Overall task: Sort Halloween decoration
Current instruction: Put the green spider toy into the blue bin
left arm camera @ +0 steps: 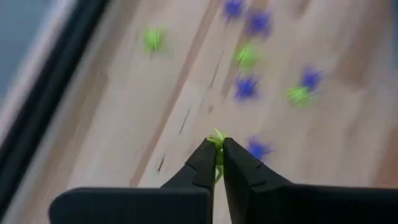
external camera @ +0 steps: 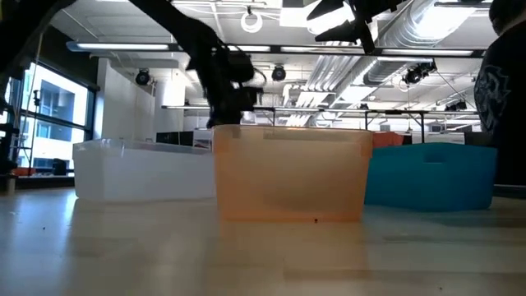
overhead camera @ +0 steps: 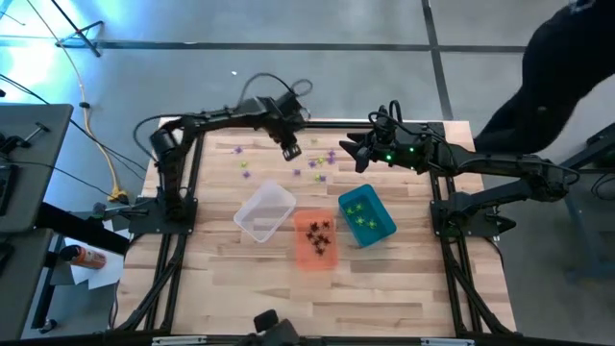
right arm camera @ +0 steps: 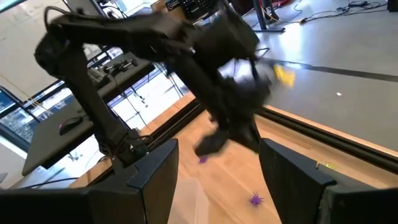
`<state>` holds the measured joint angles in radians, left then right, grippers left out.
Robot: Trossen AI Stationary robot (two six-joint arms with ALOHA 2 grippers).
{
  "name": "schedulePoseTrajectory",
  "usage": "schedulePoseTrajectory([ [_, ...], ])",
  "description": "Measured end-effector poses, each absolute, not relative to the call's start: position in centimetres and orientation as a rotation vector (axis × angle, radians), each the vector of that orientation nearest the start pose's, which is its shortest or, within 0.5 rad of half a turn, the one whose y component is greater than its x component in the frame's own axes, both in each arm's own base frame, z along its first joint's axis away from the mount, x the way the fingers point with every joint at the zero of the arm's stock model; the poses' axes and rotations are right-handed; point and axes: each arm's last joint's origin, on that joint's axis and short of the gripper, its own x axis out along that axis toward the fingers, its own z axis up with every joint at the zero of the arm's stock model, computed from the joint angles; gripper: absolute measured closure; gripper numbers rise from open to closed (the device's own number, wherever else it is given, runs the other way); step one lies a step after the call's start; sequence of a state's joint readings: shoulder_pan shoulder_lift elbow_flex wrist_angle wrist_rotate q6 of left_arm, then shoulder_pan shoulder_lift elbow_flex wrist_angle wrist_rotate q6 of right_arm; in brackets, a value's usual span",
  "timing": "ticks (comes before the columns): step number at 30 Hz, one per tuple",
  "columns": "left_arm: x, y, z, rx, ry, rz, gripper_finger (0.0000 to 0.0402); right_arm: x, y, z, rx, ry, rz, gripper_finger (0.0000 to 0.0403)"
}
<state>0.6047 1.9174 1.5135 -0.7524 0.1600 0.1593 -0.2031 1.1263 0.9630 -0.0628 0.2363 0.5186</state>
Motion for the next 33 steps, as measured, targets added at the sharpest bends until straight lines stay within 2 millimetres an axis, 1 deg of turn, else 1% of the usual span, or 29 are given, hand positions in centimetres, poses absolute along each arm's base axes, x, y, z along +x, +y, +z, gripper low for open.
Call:
schedulePoseTrajectory([
  [3,31.3,21.8,25.4,-0.317,0.975,0.259,0.04,24.5,-5.7,34.1,0.505,0.101,-0.485,0.0183],
  [5,30.1,21.1,26.7,-0.337,0.871,0.221,0.04,24.5,-5.7,34.0,0.505,0.101,-0.485,0.0183],
  [7,28.7,19.8,27.5,-0.362,0.768,0.182,0.0401,24.5,-5.7,34.0,0.505,0.101,-0.485,0.0183],
  [10,26.4,17.2,27.9,-0.382,0.596,0.13,0.0401,24.5,-5.7,34.0,0.509,0.101,-0.485,0.0183],
  [13,24.3,14.2,27.5,-0.386,0.43,0.089,0.0401,24.5,-5.7,34.0,0.51,0.1,-0.485,0.0183],
  [16,22.8,11.3,27.4,-0.383,0.247,0.028,0.0401,24.5,-5.7,34.0,0.513,0.099,-0.485,0.0183],
  [18,22.1,9.6,27.6,-0.379,0.123,-0.028,0.0401,24.5,-5.7,34.0,0.509,0.101,-0.482,0.0183],
  [21,21.5,7.5,29.0,-0.334,-0.059,-0.114,0.0401,24.6,-5.6,34.1,0.497,0.107,-0.451,0.0183],
  [24,21.7,5.6,30.6,-0.263,-0.165,-0.144,0.0401,24.7,-5.4,34.3,0.457,0.113,-0.339,0.0183],
  [28,22.4,3.7,31.5,-0.18,-0.168,-0.098,0.0401,24.9,-4.7,34.8,0.437,0.107,-0.157,0.0183],
  [30,22.8,3.0,31.5,-0.175,-0.14,-0.05,0.0401,25.0,-4.2,34.8,0.426,0.121,-0.088,0.0183],
  [33,23.2,2.2,31.0,-0.198,-0.097,0.012,0.0401,25.1,-3.4,34.8,0.364,0.139,-0.003,0.0183],
])
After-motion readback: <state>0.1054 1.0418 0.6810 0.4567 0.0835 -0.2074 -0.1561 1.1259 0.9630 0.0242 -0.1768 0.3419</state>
